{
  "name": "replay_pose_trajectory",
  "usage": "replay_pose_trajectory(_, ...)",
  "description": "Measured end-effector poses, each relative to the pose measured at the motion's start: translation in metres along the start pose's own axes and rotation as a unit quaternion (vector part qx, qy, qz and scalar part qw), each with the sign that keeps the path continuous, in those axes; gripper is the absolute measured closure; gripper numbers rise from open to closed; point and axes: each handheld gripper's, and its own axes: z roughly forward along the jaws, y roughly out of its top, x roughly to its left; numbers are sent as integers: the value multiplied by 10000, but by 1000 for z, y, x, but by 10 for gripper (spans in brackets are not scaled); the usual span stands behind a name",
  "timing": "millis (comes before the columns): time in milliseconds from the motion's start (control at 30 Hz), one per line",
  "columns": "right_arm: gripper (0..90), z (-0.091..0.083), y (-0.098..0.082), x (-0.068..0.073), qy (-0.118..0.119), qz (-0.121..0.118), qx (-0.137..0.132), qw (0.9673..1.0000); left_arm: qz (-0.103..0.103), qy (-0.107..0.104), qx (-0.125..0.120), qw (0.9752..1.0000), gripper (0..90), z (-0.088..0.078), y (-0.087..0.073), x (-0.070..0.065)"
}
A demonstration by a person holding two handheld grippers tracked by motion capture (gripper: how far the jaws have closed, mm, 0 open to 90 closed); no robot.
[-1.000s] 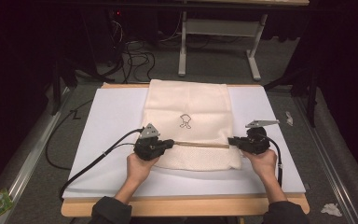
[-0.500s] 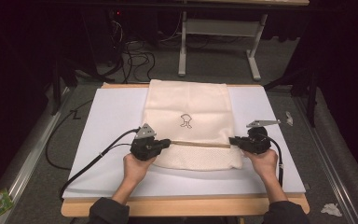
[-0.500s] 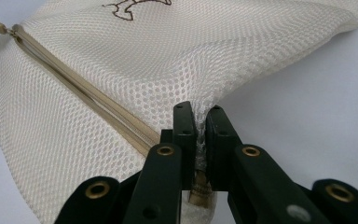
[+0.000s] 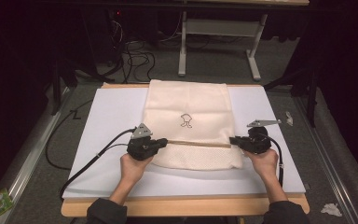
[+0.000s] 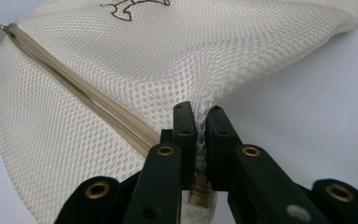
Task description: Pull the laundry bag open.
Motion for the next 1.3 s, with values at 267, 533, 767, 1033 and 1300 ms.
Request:
replay_pose_trajectory(267,858,-1,0,-1,-33,18,10,10000,-53,52,-29,10000,870,-5,-1,4)
replay_pose_trajectory(533,858,-1,0,-2,-10,25,-10,10000,-100,61,-60,9999,870,-6,-3,5)
replay_pose_trajectory(767,858,-2,-2,-3,-49,37,3,10000,-160,122,-92,9998,870,-12,-5,10)
replay_pose_trajectory(1033,858,-4,-2,-4,-81,33,-9,10000,-218,200,-134,9995,870,-20,-5,15)
replay_pose_trajectory(1300,858,-4,-1,-4,-82,33,-16,10000,-235,235,-168,9993,870,-25,-6,17)
